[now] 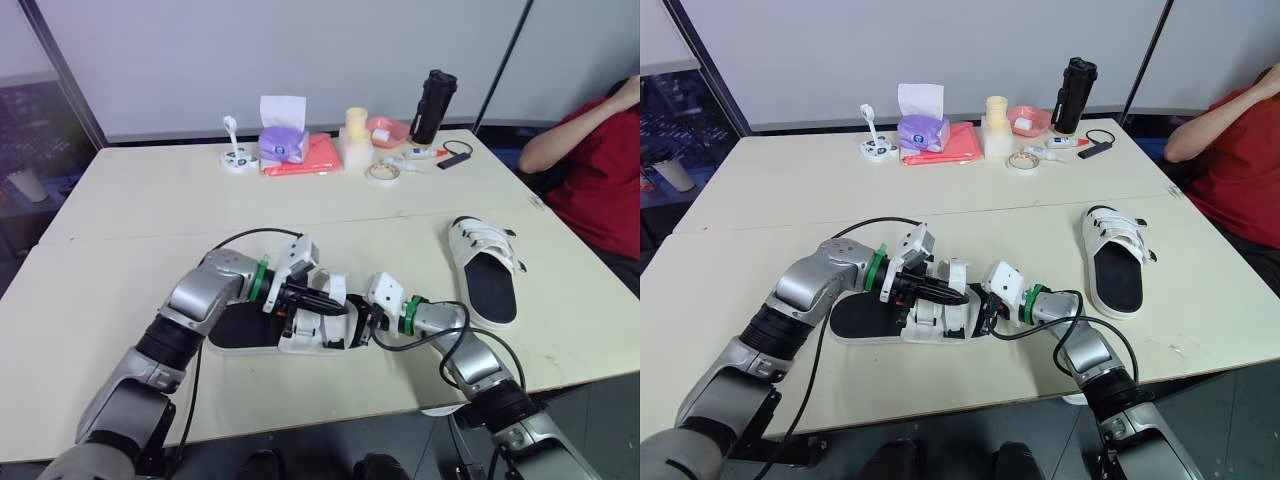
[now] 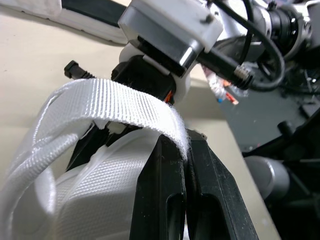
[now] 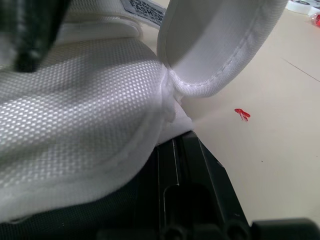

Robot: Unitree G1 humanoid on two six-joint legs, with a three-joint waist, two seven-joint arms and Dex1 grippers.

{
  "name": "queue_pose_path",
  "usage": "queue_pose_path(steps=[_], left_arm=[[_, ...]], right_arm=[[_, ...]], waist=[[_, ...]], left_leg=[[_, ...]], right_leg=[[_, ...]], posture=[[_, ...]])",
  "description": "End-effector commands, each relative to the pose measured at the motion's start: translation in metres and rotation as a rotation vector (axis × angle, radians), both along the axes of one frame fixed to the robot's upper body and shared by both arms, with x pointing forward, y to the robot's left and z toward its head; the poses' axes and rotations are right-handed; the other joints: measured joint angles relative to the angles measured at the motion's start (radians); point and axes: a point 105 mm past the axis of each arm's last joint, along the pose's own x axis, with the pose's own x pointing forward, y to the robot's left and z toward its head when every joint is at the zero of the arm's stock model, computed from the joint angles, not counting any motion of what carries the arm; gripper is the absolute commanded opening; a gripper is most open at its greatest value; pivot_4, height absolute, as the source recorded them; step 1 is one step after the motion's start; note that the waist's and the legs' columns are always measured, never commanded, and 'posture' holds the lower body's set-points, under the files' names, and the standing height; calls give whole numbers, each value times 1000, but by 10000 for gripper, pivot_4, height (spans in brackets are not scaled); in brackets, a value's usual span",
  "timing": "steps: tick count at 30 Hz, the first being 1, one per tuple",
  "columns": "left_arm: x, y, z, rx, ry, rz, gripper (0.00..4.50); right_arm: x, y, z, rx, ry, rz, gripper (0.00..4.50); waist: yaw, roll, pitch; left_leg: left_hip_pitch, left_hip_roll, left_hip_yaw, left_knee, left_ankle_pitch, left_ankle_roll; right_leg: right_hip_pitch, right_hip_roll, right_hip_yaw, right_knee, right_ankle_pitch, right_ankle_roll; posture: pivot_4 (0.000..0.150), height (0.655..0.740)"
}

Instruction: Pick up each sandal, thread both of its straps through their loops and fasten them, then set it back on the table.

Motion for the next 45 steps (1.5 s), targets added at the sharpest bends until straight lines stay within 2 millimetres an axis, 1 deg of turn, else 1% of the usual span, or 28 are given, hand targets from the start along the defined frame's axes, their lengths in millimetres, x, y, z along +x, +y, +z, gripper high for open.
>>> queue_pose_path(steps=[1, 6, 10, 18, 21, 26, 32, 33, 34, 37, 40, 45], left_arm=[[4, 1, 10, 7, -57, -19, 430], [4, 5, 13, 17, -56, -49, 430], [0, 2, 17, 3, -48, -87, 430], [-10, -9, 8, 30, -64, -158, 430], [-10, -12, 7, 34, -80, -167, 430], [-5, -17, 7, 45, -178, -168, 430], [0, -12, 17, 36, -171, -166, 430], [0, -12, 18, 34, -166, -159, 5909], [0, -11, 18, 32, -156, -156, 8608], [3, -9, 17, 22, -139, -118, 22911], [1, -5, 19, -17, -76, -67, 37841], [-12, 2, 17, -80, 20, 7, 37841]], right_arm=[[-15, -29, -75, -176, 242, -111, 0], [-15, -28, -75, -175, 242, -112, 0], [-15, -28, -75, -175, 244, -113, 0], [-15, -27, -76, -170, 245, -117, 0], [-16, -27, -76, -169, 247, -119, 0], [-17, -26, -77, -166, 249, -121, 0], [-16, -26, -77, -165, 249, -122, 0], [-16, -26, -77, -166, 249, -121, 0], [-16, -26, -77, -166, 248, -121, 0], [-15, -25, -77, -165, 247, -122, 0], [-15, -25, -77, -164, 246, -125, 0], [-16, -27, -79, -169, 250, -126, 0]], waist=[[0, 0, 0], [-1, 0, 0], [-1, 0, 0], [-1, 0, 0], [0, 0, 0], [0, 0, 0], [-2, 0, 0], [-2, 0, 0], [-2, 0, 0], [-2, 0, 0], [-3, 0, 0], [-6, 0, 0]], left_leg=[[0, 0, 0, 0, 0, 0], [0, 0, 0, 0, 0, 0], [0, 0, 0, 0, 0, 0], [0, 0, 0, 0, 0, 0], [0, 0, 0, 0, 0, 0], [0, 0, 0, 0, 0, 0], [0, 1, 0, 0, 1, 1], [0, 1, 0, 0, 1, 2], [0, 1, 0, 0, 2, 3], [0, 1, 0, 0, 2, 3], [0, 1, 0, 0, 2, 3], [0, 1, 0, 0, 2, 3]], right_leg=[[0, 0, 0, 0, 0, 0], [0, 0, 0, 0, 0, 0], [0, 0, 0, 0, 0, 0], [0, 0, 0, 0, 0, 0], [0, 1, 0, 0, 0, 0], [0, 1, 0, 0, 0, 0], [0, 3, -1, 0, 0, 0], [0, 4, -1, 0, 0, 0], [0, 4, -1, 0, 0, 0], [0, 5, -1, 0, 0, 0], [0, 5, -1, 1, 1, 0], [0, 6, -1, 1, 1, 0]], posture=[[1500, 7400], [1500, 7400], [1500, 7400], [1500, 7400], [1500, 7400], [1500, 7400], [1500, 7400], [1500, 7400], [1500, 7400], [1500, 7400], [1500, 7400], [1500, 7400]])
